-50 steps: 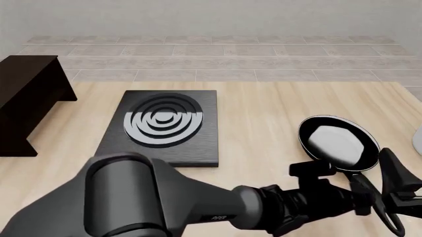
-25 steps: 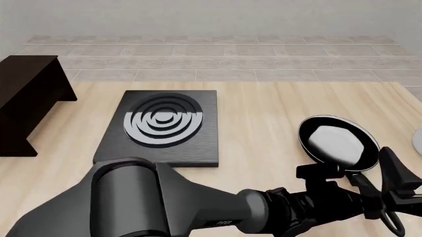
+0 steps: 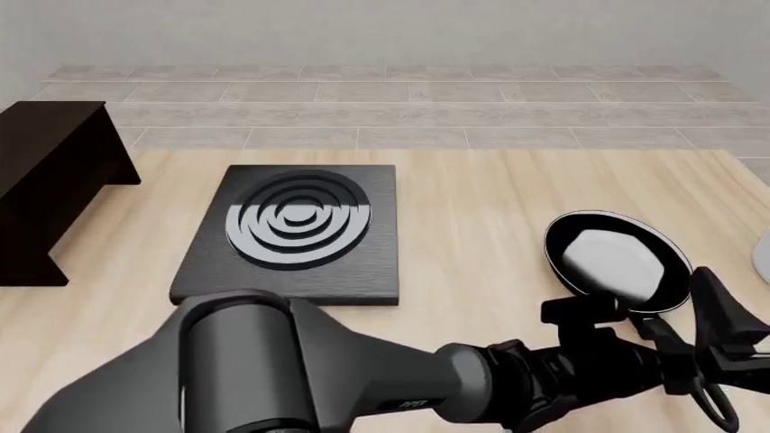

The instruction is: Put the frying pan on top of the cabinet.

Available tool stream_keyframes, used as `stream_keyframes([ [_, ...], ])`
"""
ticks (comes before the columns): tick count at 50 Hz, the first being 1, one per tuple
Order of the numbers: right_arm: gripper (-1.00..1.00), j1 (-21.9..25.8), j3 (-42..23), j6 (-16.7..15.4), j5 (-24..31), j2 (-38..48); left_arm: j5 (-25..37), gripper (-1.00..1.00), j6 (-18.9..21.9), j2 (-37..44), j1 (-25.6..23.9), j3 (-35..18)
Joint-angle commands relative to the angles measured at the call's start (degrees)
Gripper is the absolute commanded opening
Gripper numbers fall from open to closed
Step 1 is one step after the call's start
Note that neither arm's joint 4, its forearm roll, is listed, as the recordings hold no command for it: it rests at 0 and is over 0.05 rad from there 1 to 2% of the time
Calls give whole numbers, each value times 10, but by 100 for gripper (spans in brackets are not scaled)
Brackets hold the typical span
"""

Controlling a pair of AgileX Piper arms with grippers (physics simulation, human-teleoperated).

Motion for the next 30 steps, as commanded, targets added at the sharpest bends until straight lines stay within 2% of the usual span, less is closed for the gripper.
stream_keyframes([
  [1,100,1,0,3,-10,11,5,100,1,11,3,-13],
  [30,100,-2,0,3,-16,17,10,100,0,30,4,-37],
])
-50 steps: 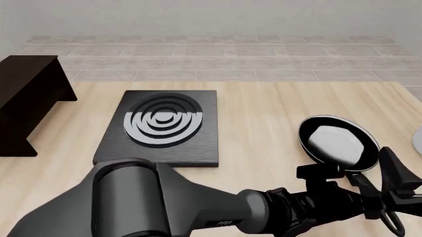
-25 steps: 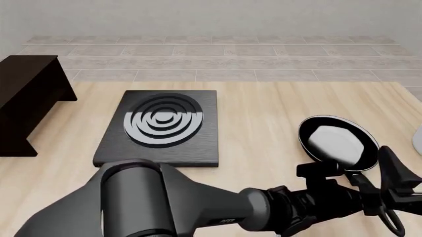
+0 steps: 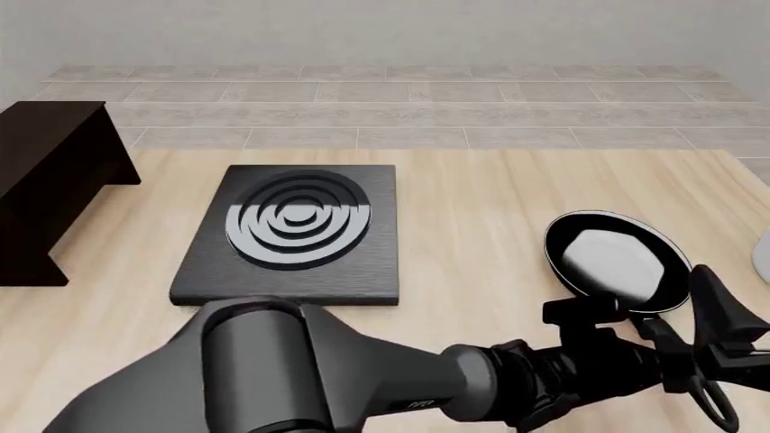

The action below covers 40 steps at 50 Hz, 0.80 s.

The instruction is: Put the frying pan on top of the cabinet.

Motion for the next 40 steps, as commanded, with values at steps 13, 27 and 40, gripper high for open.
stream_keyframes([
  [13,100,-2,0,0,-2,4,1,100,0,10,1,-14],
  [27,100,-4,0,2,-11,14,5,100,-5,24,0,-33],
  [40,100,-6,0,5,-14,17,1,100,-14,28,-7,-41],
])
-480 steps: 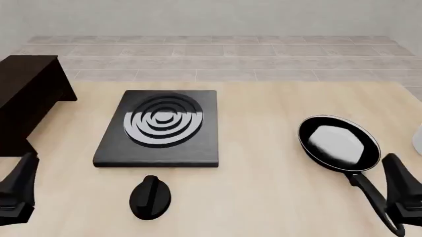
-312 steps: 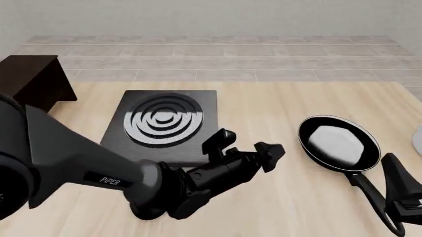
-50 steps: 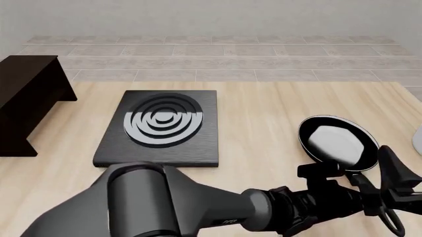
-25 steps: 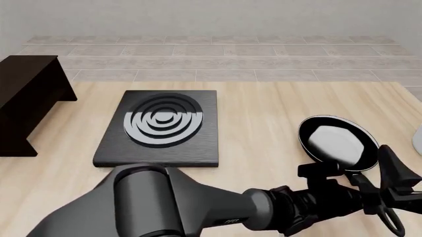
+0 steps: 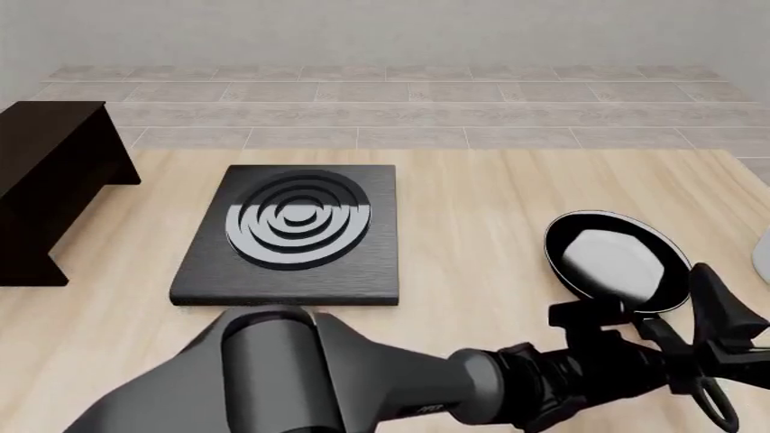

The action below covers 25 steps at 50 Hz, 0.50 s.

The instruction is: Put the frying pan on top of the cabinet.

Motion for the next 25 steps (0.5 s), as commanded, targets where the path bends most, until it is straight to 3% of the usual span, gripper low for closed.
stream_keyframes([
  [1,100,-2,0,2,0,2,4,100,-4,12,-2,-17],
  [25,100,-4,0,9,5,-4,7,100,-7,31,-5,-40],
])
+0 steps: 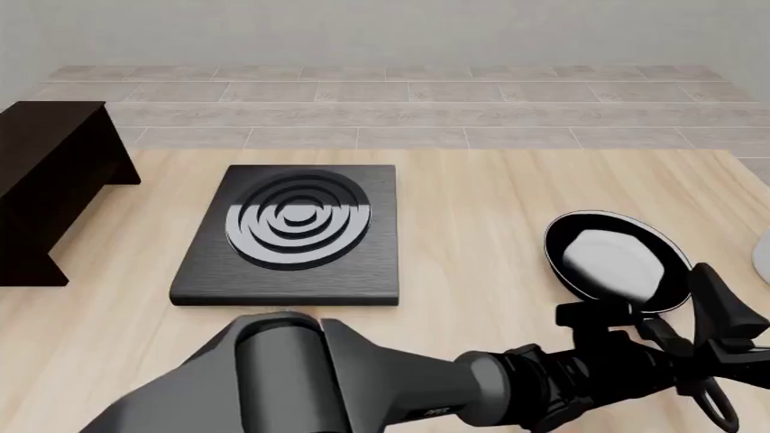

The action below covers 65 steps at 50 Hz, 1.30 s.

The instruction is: Put the frying pan on top of the cabinet.

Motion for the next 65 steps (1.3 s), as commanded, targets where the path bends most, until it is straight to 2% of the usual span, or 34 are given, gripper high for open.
stream_keyframes([
  [1,100,-2,0,3,3,-3,3,100,-21,14,-2,-10],
  [25,100,-2,0,3,6,-4,1,100,-31,28,1,-22],
  [51,100,-4,0,5,-15,15,19,100,-47,64,8,-69],
  [65,100,-5,0,6,-10,10,22,100,-50,68,8,-76],
])
